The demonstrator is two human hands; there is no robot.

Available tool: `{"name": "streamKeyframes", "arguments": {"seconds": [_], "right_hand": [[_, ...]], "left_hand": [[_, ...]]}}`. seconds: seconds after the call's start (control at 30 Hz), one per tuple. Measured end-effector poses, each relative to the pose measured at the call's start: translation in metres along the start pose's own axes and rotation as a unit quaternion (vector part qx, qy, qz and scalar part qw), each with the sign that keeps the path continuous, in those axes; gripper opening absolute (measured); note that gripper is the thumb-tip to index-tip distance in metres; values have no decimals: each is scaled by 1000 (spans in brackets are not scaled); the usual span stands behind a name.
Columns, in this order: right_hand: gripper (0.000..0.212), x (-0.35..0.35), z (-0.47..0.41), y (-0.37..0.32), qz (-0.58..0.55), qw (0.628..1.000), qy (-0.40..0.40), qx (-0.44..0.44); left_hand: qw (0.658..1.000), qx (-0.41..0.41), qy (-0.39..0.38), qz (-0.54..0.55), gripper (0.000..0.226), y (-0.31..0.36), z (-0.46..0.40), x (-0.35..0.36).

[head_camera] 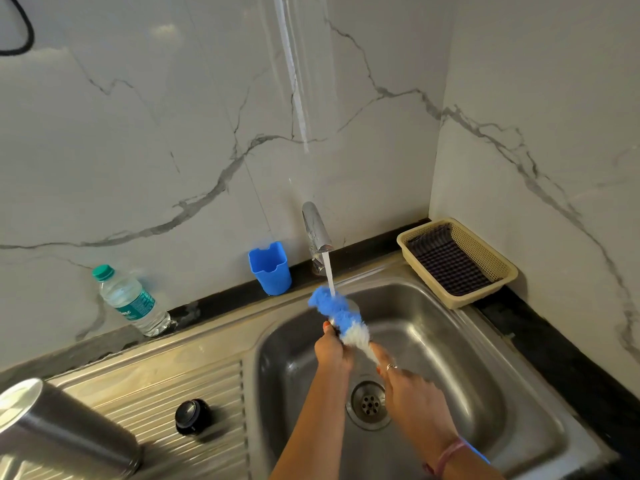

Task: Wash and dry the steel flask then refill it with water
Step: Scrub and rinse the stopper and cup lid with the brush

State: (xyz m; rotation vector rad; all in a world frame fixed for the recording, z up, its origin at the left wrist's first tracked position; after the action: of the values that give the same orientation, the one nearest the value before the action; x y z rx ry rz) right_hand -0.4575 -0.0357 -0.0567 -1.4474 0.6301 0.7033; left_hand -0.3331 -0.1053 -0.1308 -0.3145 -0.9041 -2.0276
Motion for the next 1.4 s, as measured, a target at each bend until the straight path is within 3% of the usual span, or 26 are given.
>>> {"name": "streamKeyframes", "arguments": {"seconds": [0.1,0.27,0.43,0.53,0.73,0.93,1.13,1.4], "right_hand": [[56,-2,8,7,32,999,8,-2],[51,-11,-12,8,-2,999,43,9],[71,-4,0,-6,84,995,9,-47],[67,0,11,7,54,998,-39,0],[60,8,-6,1,9,1000,-5,15],[62,22,13,5,-7,996,-80,30],[48,23,-6,14,-117,991,-3,70],[51,28,10,20,-147,988,0,56]], "left_hand": [[999,-17,-21,27,28,3,2,5],[999,4,-25,-21,27,1,6,12],[1000,-15,-11,4,28,6,7,3],[999,-7,11,-34,28,11,7,-3],[1000,-17,-24,1,20,-4,8,3],[999,-29,-9,14,27,1,6,-15],[999,11,-20,38,20,-3,-3,-17],[998,2,-19,57,21,3,4,-10]]}}
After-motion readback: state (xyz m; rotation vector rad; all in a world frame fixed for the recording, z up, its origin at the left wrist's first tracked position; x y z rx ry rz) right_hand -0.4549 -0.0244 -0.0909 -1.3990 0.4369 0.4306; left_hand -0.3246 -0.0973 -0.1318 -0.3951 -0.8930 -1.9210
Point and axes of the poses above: each hand's wrist, its own z-axis away from the middle knuckle, its own x-axis out of the palm, y = z × x, the point moved 10 cm from there along -z, towards the middle knuckle, and after that the axes turned 11 degrees about -z, right-handed, at the moved point
